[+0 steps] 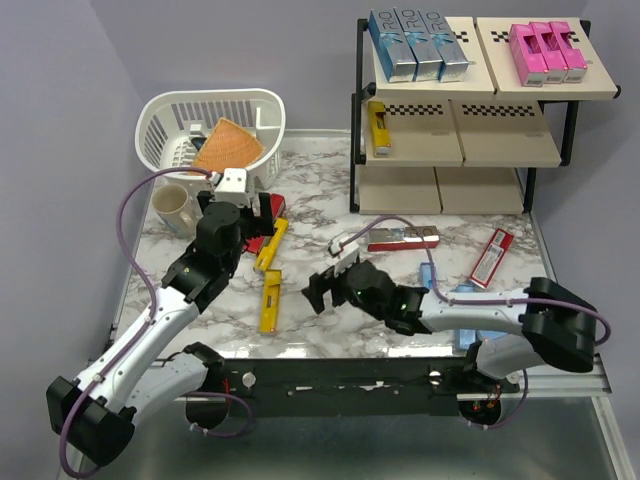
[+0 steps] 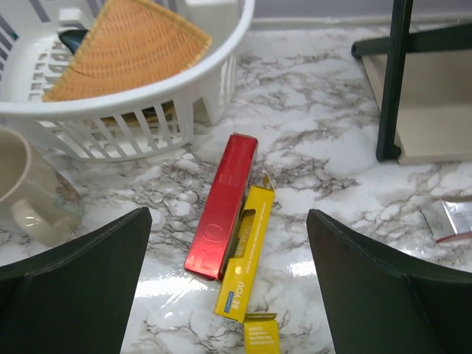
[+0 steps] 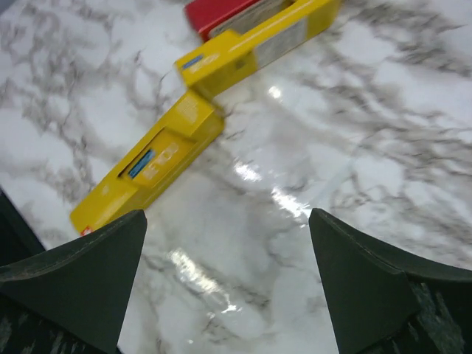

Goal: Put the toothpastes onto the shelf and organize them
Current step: Move the toothpaste to the center of the board.

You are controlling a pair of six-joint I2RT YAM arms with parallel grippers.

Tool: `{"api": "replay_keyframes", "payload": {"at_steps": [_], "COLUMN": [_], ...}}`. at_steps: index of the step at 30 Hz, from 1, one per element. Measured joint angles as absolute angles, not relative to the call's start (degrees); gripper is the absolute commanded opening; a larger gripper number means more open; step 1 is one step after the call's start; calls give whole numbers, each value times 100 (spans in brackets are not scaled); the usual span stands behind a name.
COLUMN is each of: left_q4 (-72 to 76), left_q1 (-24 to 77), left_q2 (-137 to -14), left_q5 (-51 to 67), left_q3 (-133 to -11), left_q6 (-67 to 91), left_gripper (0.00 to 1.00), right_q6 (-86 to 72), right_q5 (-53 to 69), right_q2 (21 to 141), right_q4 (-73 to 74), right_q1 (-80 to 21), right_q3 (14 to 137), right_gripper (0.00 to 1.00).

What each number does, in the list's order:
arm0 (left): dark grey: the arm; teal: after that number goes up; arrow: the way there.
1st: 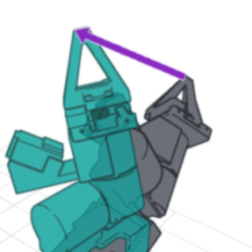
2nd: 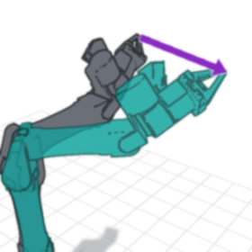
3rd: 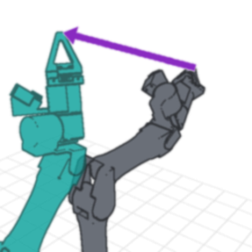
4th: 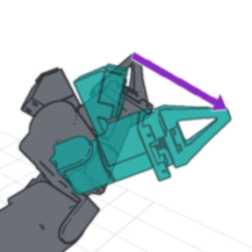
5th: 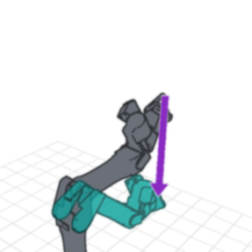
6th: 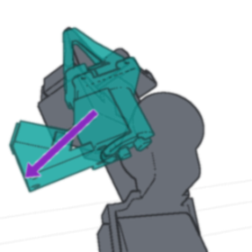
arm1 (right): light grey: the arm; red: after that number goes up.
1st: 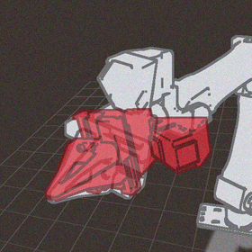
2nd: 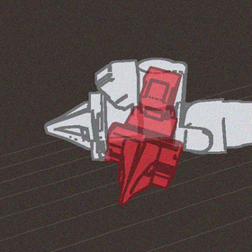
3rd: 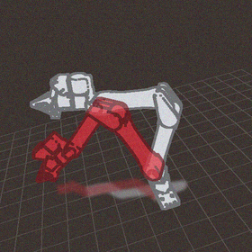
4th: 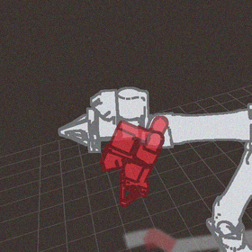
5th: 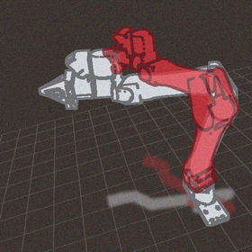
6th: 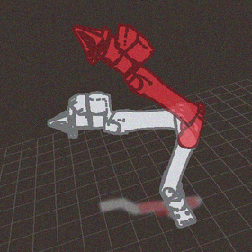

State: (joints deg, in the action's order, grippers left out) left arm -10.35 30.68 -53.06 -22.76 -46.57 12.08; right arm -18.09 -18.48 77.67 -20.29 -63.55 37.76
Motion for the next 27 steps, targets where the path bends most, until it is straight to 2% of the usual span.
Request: {"api": "replay_keyframes", "payload": {"at_steps": [5,9,19,27], "left_q4": [-856,-786,-781,-779], "left_q1": [2886,2694,2554,2545], "left_q2": [-4845,-4703,-4626,-4615], "left_q5": [-2687,-2886,-2936,-2930], "left_q3": [-4652,-4646,-4635,-4633], "left_q6": [1208,1208,1208,1208], "left_gripper": [99,99,99,99], "right_q6": [-1999,-2010,-1942,-1970], "right_q5": [-1765,-1876,-2574,-3079], "right_q2": [8672,9463,11059,11410], "right_q4": [-2016,-1776,-666,128], "right_q1": [-7223,-7719,-8053,-8071], "right_q3": [4130,5120,6947,7126], "right_gripper": [100,100,100,98]}}
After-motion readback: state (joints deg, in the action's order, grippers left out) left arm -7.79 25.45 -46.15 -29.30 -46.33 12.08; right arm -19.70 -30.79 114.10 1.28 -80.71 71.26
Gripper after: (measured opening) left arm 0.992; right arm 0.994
